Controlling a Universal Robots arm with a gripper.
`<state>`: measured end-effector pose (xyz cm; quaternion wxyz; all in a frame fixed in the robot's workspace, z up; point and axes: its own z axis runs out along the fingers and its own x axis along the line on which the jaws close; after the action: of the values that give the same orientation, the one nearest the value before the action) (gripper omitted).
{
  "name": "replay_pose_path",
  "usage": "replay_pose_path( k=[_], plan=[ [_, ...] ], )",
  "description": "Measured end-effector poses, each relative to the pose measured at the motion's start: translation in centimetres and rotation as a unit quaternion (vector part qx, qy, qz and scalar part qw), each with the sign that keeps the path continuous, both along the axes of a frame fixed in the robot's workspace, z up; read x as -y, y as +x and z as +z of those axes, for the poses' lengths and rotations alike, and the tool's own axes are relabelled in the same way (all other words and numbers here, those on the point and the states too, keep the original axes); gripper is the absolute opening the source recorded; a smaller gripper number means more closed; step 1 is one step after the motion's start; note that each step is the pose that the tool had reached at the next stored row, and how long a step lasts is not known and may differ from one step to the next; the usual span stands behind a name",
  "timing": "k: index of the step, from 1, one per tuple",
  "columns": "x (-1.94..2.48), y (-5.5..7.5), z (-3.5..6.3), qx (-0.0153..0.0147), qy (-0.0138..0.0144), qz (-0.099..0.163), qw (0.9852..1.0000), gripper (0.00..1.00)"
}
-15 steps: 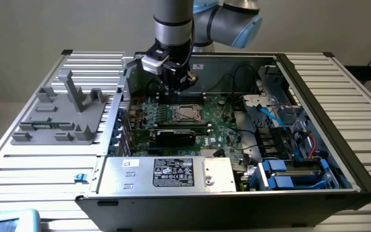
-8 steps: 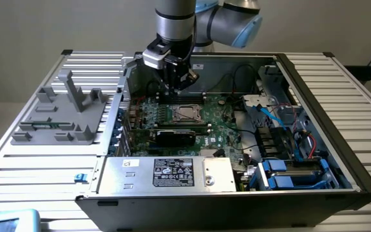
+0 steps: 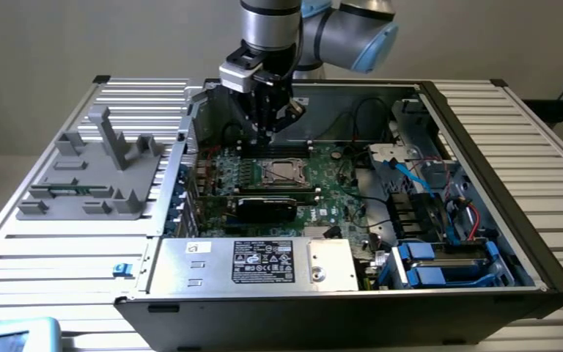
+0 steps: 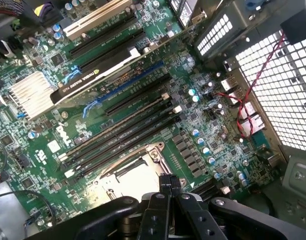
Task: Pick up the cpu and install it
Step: 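Install the first cpu locking lever, then install the second cpu locking lever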
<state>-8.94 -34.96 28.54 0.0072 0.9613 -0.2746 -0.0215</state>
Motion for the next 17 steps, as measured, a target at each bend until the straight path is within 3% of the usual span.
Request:
replay_pose_path(
  k=[2,4,17],
  plan=[
    [-0.01,0.10,0.25,-0.0014,-0.0086,0.000,1.0000,0.11],
    [-0.01,0.11,0.26,-0.0016,-0.0113,0.000,0.9999,0.11],
    [0.00,0.10,0.27,-0.0019,-0.0113,0.000,0.9999,0.11]
  ],
)
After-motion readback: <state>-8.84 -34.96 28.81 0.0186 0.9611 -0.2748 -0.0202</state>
